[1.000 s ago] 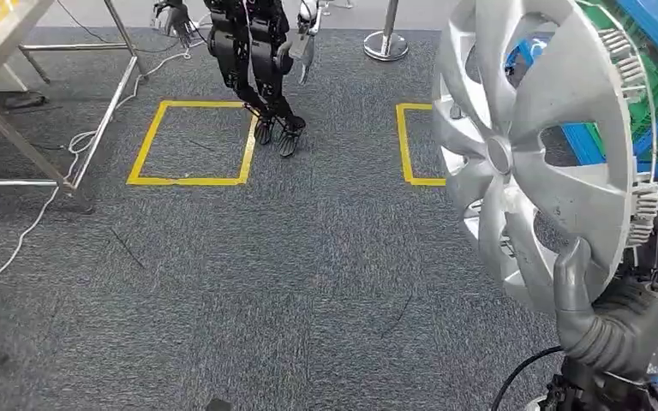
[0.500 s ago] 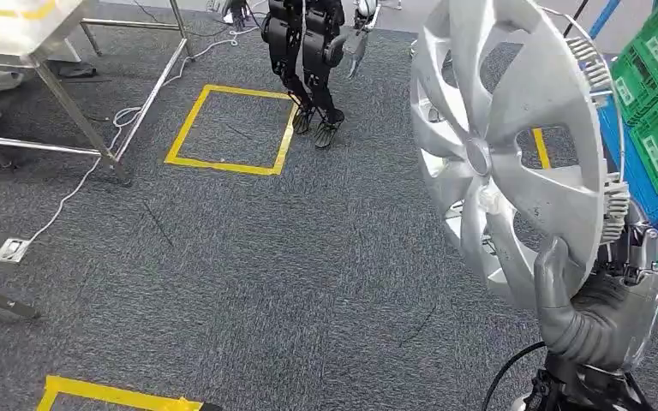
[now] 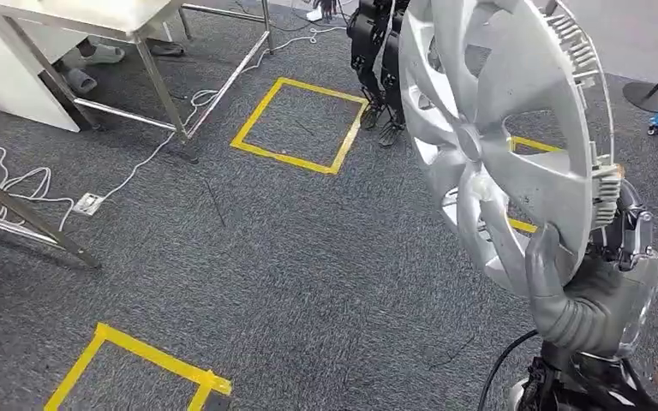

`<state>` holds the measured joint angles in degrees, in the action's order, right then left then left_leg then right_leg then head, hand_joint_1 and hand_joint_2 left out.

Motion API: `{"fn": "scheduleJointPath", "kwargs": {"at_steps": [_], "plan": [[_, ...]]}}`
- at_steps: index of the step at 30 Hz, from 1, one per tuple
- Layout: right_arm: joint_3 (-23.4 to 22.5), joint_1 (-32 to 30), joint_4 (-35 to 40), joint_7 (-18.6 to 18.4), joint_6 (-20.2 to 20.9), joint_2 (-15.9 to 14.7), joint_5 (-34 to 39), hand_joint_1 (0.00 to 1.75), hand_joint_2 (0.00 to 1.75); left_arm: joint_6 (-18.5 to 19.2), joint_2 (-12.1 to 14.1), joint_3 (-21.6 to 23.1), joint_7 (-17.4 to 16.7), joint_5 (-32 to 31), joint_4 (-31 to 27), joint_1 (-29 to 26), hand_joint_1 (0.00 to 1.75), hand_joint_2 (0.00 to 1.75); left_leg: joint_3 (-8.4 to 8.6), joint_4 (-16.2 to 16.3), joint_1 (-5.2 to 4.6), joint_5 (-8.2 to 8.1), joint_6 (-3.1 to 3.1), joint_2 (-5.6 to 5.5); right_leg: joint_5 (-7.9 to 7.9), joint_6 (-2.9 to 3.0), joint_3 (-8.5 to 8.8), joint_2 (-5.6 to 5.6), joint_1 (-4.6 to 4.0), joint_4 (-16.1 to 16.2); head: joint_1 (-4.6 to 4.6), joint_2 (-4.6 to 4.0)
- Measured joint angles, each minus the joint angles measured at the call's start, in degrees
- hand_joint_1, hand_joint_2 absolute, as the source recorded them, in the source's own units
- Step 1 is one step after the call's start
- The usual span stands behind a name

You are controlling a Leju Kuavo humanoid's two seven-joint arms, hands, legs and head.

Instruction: Take the parts from the cabinet and place them on the table.

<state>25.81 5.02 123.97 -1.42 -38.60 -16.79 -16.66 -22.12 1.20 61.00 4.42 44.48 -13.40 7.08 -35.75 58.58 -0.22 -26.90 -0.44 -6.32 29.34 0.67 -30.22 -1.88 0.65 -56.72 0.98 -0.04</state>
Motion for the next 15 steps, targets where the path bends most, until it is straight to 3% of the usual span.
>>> {"fn": "scheduleJointPath", "kwargs": {"at_steps": [1,2,4,5,6,7,8,9,10,12,15], "plan": [[0.2,0.2,-0.1,-0.1,0.0,0.0,0.0,1.75,1.75,0.0,0.0,0.0,0.0,0.0,0.0,-0.1,0.00,0.00,-0.68,1.3,-0.59,-1.47,-0.26,4.52,-0.28,0.18,0.18,0.62,-0.18,0.5,-0.24,0.00],[0.2,0.3,-0.1,-0.1,0.0,0.0,-0.2,1.75,1.75,0.0,0.0,0.0,0.1,0.0,0.0,0.1,0.00,0.00,-2.19,4.4,-0.35,-3.67,-0.58,6.16,-0.45,0.37,0.20,1.38,-0.32,0.7,-0.74,0.00],[0.6,0.8,-0.3,-0.7,0.2,-0.1,-0.2,1.75,1.75,0.0,0.0,0.0,0.4,0.3,0.0,0.1,0.00,0.00,-6.28,13.3,0.18,-7.73,-1.24,6.41,-0.40,0.39,0.09,3.06,-0.38,0.6,-0.77,0.00],[0.8,1.1,-0.5,-0.9,0.3,-0.1,-0.2,1.75,1.75,0.1,-0.1,0.0,0.4,0.4,0.0,0.0,0.00,0.00,-7.67,16.2,0.39,-8.34,-1.54,6.40,-0.34,0.35,0.07,3.90,-0.35,0.6,-0.87,0.00],[1.0,1.4,-0.7,-1.1,0.5,-0.1,-0.2,1.75,1.75,0.1,-0.1,0.0,0.4,0.5,0.0,0.0,0.00,0.00,-7.86,16.4,0.57,-7.95,-1.70,6.42,-0.31,0.30,0.06,4.41,-0.32,0.6,-0.90,0.00],[1.5,2.2,-0.9,-1.4,0.8,-0.1,-0.3,1.75,1.75,0.1,-0.1,0.0,0.4,0.7,0.0,0.0,0.00,0.00,-6.56,13.9,0.83,-5.85,-2.01,6.61,-0.20,0.13,0.06,5.24,-0.29,0.5,-0.94,0.00],[1.9,2.8,-1.0,-1.7,1.2,-0.1,-0.5,1.75,1.75,0.1,-0.1,-0.2,0.3,1.1,0.0,0.0,0.00,0.00,-4.22,9.7,0.93,-3.49,-2.16,7.27,-0.01,-0.13,0.10,5.81,-0.23,0.3,-0.96,0.00],[2.3,3.8,-1.2,-2.0,1.5,-0.1,-0.6,1.75,1.75,0.1,-0.1,-0.4,0.3,1.4,0.0,0.0,0.00,0.00,-0.96,4.1,0.90,-0.96,-2.19,9.10,0.27,-0.42,0.19,6.38,-0.17,0.0,-1.00,0.00],[2.8,4.7,-1.3,-2.3,1.9,0.0,-0.7,1.75,1.75,0.0,-0.1,-0.6,0.3,1.8,0.0,0.1,0.00,0.00,0.91,0.3,0.58,-0.94,-2.19,12.49,0.61,-0.80,0.25,6.85,-0.33,-0.3,-1.22,0.00],[3.8,6.4,-1.7,-2.8,2.4,0.0,-0.7,1.75,1.75,0.1,-0.1,-1.3,0.4,2.9,0.0,0.1,0.00,0.00,0.84,0.1,0.12,-0.92,-0.57,11.64,0.99,-1.35,0.22,7.60,-0.72,-0.7,-1.09,0.00],[5.1,8.0,-2.3,-2.9,2.4,0.2,-0.8,1.75,1.75,0.3,-0.1,-1.7,0.3,3.8,0.1,0.0,0.00,0.00,1.00,-0.3,0.17,-0.70,0.59,9.68,1.53,-2.07,0.67,9.14,-0.39,-0.5,-1.05,0.00]]}}
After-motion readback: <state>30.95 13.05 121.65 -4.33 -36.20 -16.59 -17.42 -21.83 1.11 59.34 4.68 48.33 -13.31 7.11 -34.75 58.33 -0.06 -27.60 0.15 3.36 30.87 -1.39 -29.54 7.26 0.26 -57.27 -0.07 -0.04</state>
